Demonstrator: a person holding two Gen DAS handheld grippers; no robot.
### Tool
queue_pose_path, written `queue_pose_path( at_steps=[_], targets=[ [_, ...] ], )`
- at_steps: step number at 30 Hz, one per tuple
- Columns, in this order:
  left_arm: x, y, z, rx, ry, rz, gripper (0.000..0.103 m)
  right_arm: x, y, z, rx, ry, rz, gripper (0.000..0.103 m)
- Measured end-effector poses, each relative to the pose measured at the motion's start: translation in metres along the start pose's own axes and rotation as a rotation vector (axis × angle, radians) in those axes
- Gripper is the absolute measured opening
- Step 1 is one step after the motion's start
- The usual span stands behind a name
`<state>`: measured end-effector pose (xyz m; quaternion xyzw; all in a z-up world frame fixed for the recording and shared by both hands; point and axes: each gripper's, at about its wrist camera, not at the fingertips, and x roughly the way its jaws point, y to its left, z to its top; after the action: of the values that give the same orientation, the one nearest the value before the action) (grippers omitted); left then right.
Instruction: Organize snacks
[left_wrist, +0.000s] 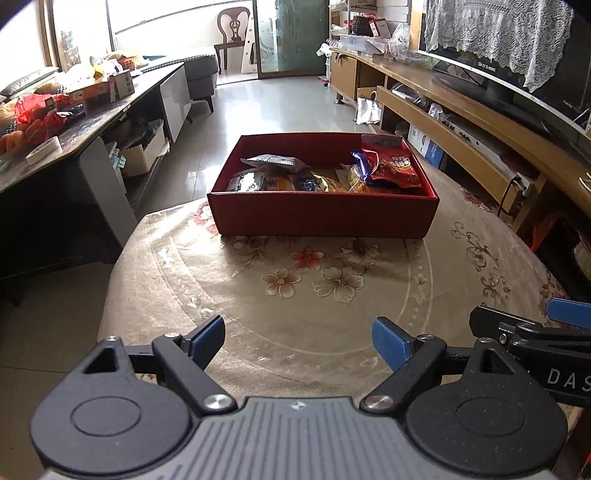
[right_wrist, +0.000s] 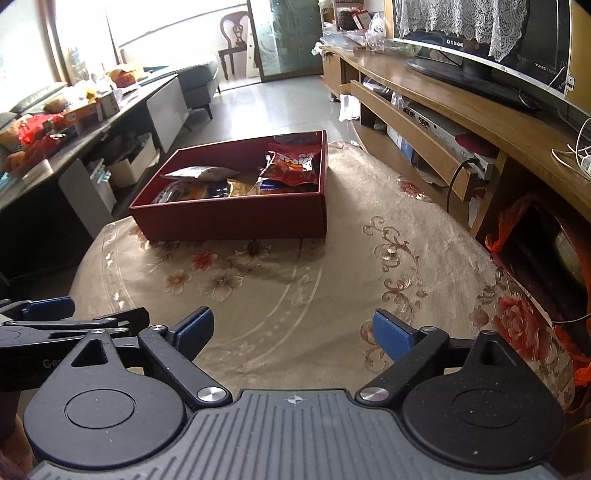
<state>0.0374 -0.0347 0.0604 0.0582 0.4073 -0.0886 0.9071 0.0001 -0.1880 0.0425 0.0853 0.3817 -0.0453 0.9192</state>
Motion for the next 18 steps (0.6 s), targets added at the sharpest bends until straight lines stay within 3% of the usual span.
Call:
queue_pose_path(
  at_steps=[18],
  targets=[
    [-0.016, 0.002, -0.008, -0.005, -0.051, 0.021, 0.085, -0.009, 0.002, -0.004, 0.001, -0.019, 0.024, 0.096]
  ],
)
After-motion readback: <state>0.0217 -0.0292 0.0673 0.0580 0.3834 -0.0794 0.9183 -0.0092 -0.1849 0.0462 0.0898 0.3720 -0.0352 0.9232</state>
